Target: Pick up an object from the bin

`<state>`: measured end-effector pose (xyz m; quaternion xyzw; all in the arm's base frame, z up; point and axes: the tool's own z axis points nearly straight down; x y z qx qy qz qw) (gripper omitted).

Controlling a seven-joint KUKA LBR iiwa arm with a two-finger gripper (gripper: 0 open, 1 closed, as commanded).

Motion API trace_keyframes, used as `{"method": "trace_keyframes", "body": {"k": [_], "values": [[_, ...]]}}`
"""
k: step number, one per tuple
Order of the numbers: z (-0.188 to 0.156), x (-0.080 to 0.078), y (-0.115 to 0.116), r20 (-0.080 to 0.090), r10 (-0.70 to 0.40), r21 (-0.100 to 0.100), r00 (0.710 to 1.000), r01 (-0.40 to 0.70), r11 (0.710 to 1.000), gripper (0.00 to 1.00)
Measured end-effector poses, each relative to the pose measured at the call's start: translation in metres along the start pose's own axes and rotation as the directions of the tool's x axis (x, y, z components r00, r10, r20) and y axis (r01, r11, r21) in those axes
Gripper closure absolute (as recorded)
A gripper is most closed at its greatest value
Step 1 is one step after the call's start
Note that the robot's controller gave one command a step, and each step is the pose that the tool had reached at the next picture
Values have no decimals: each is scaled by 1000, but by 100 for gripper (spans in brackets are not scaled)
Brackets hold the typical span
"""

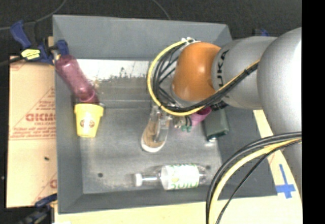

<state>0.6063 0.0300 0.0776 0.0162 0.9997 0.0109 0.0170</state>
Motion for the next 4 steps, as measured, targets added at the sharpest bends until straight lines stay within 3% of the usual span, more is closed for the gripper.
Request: {"method": "trace_keyframes", "body": {"k": [1, 2, 3, 4], "values": [[2, -32, 2, -2, 3, -2, 1000, -3, 1000, 100], [-83, -19, 2, -1, -5, 0, 1000, 5, 1000, 100], [-109, -49, 9, 4, 14, -4, 1000, -14, 1000, 100], [-136, -13, 7, -1, 62, -1, 998, -62, 998, 100]]}}
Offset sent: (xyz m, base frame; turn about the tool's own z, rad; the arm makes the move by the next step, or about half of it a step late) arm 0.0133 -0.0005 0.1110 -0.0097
